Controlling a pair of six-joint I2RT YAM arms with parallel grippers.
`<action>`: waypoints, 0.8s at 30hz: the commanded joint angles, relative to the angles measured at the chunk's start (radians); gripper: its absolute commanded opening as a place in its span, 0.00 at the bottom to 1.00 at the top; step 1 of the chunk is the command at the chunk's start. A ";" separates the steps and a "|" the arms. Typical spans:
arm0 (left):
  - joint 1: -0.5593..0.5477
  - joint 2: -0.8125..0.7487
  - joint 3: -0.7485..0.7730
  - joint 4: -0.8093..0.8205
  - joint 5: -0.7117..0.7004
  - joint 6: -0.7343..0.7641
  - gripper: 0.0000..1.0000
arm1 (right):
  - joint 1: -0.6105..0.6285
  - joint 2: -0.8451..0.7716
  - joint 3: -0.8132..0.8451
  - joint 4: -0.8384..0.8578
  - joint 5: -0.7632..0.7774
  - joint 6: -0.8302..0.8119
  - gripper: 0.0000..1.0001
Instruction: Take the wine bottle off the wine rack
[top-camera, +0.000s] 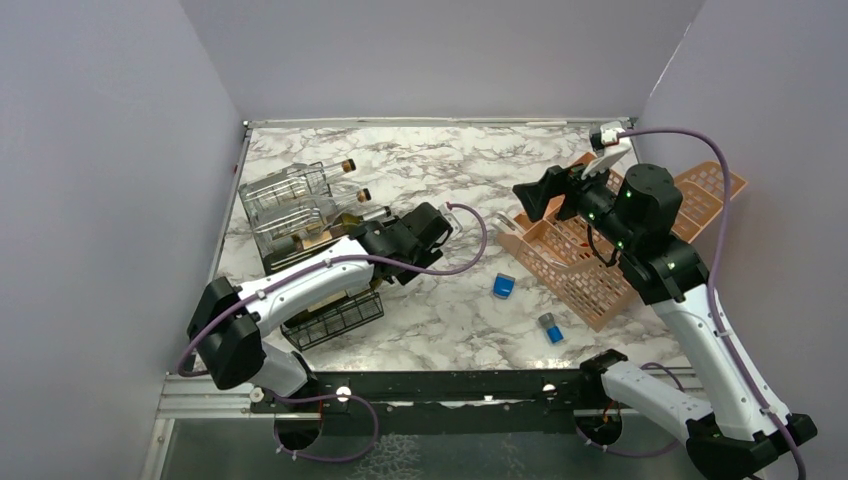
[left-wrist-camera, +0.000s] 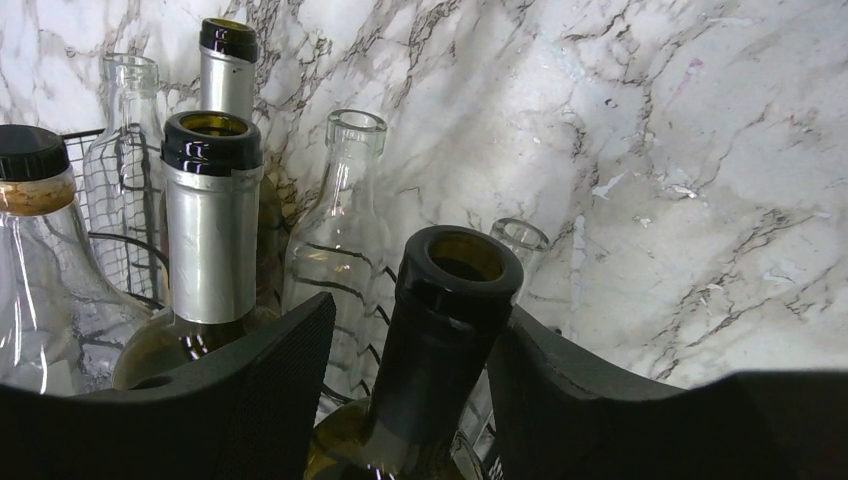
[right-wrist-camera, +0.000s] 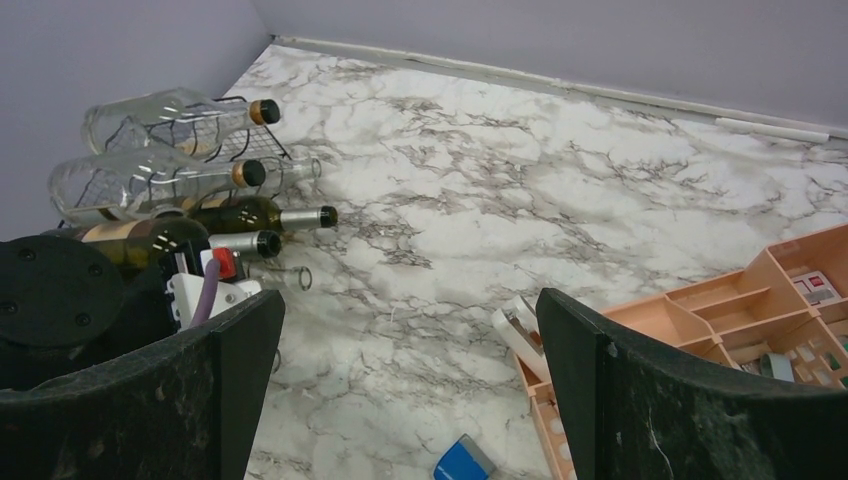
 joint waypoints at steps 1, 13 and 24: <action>-0.014 0.021 -0.018 0.033 -0.080 0.022 0.60 | -0.006 -0.021 -0.012 0.027 0.011 -0.010 1.00; -0.038 0.039 -0.026 0.033 -0.106 0.019 0.56 | -0.005 -0.030 -0.026 0.026 0.020 -0.009 1.00; -0.066 -0.022 0.031 0.012 -0.181 0.003 0.45 | -0.005 -0.025 -0.028 0.030 0.019 -0.001 1.00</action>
